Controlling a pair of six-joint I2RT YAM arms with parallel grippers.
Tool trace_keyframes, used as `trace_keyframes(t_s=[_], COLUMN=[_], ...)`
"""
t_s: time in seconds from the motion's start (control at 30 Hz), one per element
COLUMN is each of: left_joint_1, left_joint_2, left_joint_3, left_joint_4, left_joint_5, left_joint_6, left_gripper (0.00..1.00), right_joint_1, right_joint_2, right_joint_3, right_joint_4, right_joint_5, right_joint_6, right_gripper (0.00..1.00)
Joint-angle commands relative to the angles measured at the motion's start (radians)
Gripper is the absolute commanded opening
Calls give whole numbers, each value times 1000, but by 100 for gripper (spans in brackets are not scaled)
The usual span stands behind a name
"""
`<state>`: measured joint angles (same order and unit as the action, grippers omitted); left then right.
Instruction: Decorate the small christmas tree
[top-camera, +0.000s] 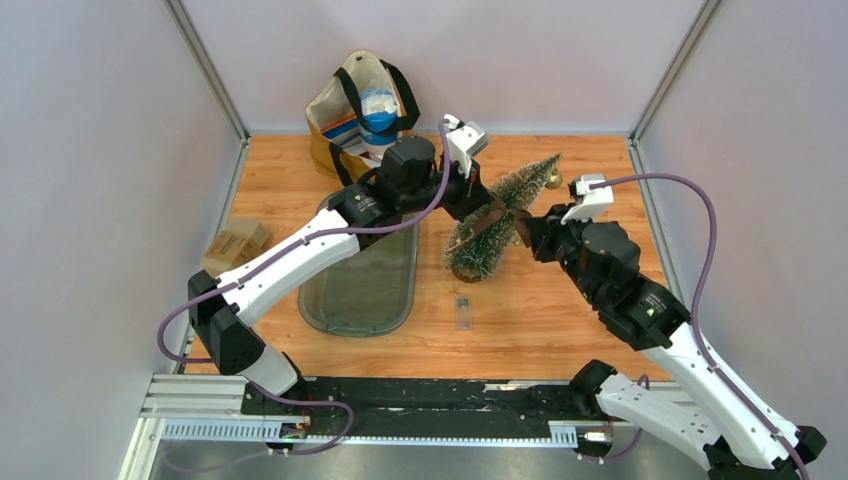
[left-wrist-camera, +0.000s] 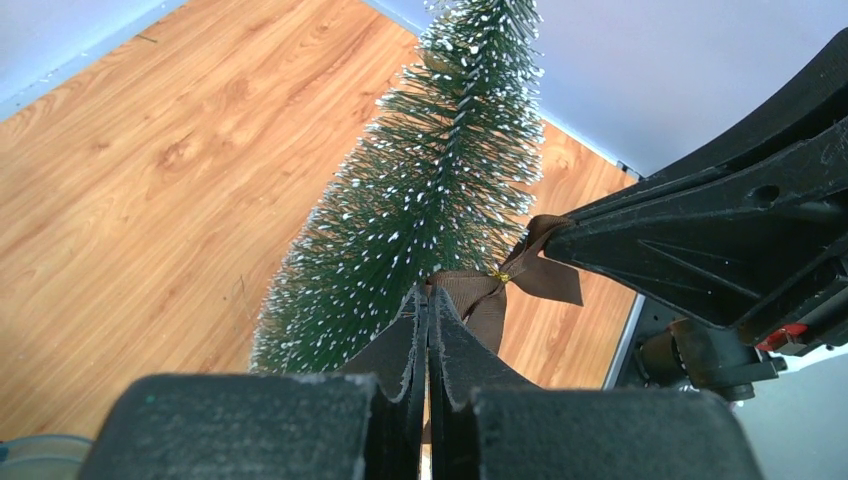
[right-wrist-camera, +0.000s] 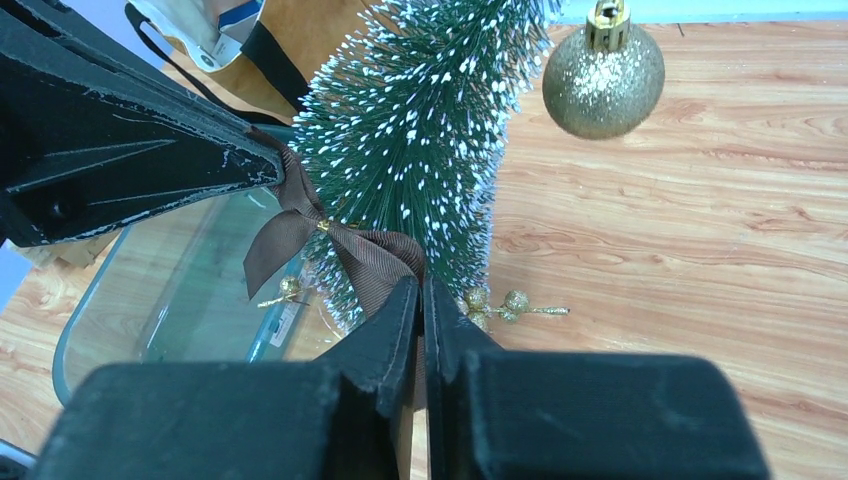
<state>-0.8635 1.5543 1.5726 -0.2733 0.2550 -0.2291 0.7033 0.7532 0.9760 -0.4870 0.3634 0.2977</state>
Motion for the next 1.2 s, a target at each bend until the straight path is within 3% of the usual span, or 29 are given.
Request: trace_keyframes(t_s=[0.0,0.7,0.93,1.17], left_joint_1=[3,3,3,3], left_joint_2=[-5,-3,-25,-33], left_joint_3=[-9,-28,-22,-28], left_joint_4=[-1,-12,-4,-1], left_joint_5=[-28,-40,-23,13], left_joint_6=[2,-19,-16,-24], left_gripper=[0,0,6,14], right_joint_1=[-5,-5,-5,-5], right_joint_2=[12,18,-20,-48], right_joint_3=[-5,-17,-26,-31], right_joint_4=[50,57,61,44], right_joint_5=[3,59,51,49], right_joint_6=[12,32,41,55], right_gripper=[8,8,27,37])
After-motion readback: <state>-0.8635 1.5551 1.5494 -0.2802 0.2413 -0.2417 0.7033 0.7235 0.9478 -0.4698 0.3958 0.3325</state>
